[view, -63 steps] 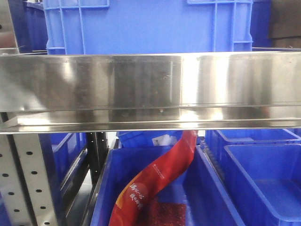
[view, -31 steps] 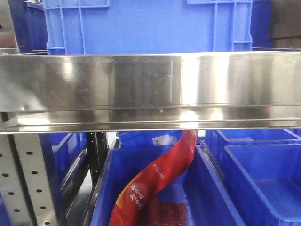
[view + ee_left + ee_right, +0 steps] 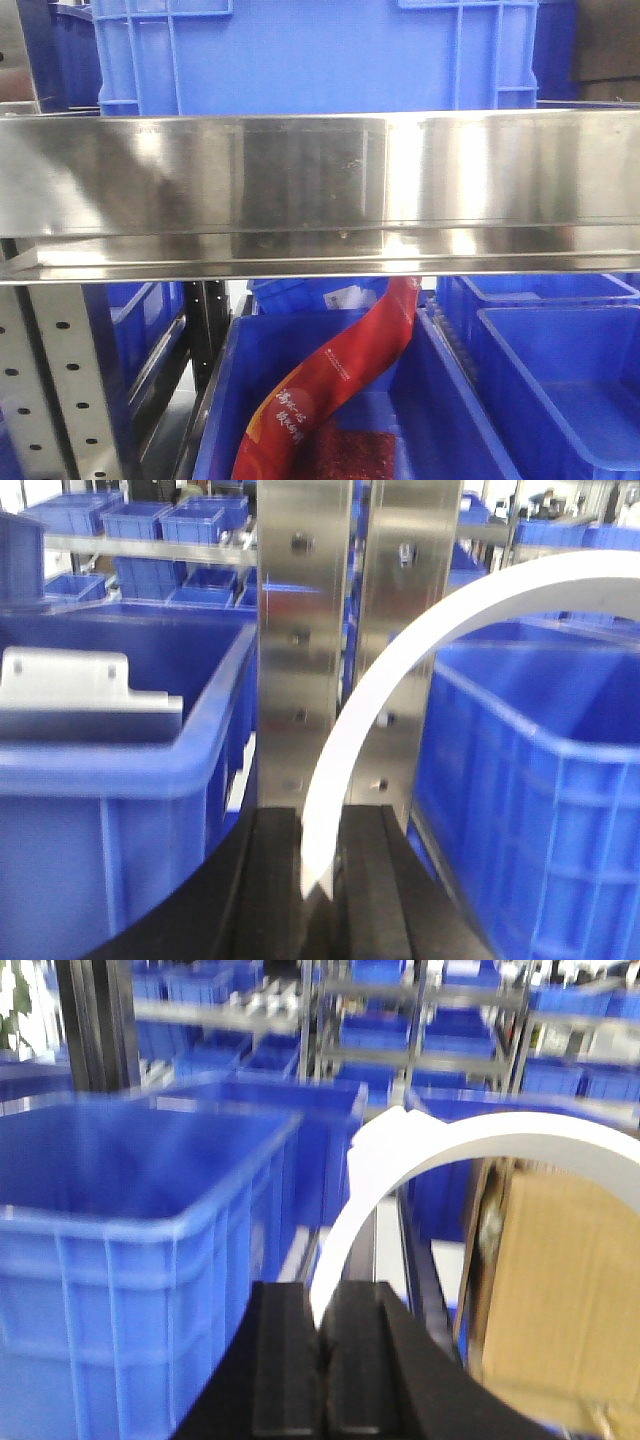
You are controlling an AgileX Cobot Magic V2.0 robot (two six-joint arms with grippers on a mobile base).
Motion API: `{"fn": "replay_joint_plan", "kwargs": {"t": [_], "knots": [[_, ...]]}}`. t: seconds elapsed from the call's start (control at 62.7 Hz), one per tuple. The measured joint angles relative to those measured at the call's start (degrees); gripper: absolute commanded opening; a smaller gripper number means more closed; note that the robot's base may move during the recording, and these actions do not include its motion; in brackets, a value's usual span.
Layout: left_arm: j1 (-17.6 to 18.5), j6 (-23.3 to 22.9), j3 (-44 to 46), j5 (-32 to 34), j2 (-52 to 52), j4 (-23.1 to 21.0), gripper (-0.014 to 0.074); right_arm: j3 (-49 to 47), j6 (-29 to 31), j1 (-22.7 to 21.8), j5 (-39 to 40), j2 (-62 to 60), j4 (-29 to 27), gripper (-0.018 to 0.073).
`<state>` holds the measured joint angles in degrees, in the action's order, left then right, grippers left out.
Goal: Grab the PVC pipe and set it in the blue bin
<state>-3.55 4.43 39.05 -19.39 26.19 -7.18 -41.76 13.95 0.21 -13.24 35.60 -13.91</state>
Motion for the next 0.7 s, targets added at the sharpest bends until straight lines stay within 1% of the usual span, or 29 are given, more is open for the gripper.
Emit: {"fn": "replay_joint_plan", "kwargs": {"t": [0.08,0.16,0.239,0.335,0.511,0.559,0.702], "knots": [[0.58,0.00,1.17,0.00,1.34,-1.39,-0.0111,-0.67,0.00,0.00,0.60,0.11,-1.24,-0.0154],[2.20,1.64,2.34,0.00,2.76,-2.11,-0.0111,-1.73,0.00,0.00,0.73,0.63,-2.66,-0.0154],[4.77,3.93,3.70,0.00,4.15,-2.25,-0.0111,-3.32,0.00,0.26,-0.08,1.96,-3.23,-0.0154],[8.58,5.12,5.50,0.00,5.66,-2.37,-0.0111,-5.74,0.00,1.47,-2.45,3.90,-3.47,-0.0154],[15.53,5.54,9.36,0.58,9.77,-2.48,-0.0111,-10.02,0.00,5.65,-5.12,7.21,-4.23,-0.0154],[17.23,5.67,10.61,0.67,11.61,-2.60,-0.0111,-11.25,0.00,7.48,-5.27,8.21,-4.51,-0.0154],[20.95,5.81,15.10,0.82,18.05,-2.60,-0.0111,-14.84,0.00,11.79,-5.37,11.04,-4.89,-0.0154]]}}
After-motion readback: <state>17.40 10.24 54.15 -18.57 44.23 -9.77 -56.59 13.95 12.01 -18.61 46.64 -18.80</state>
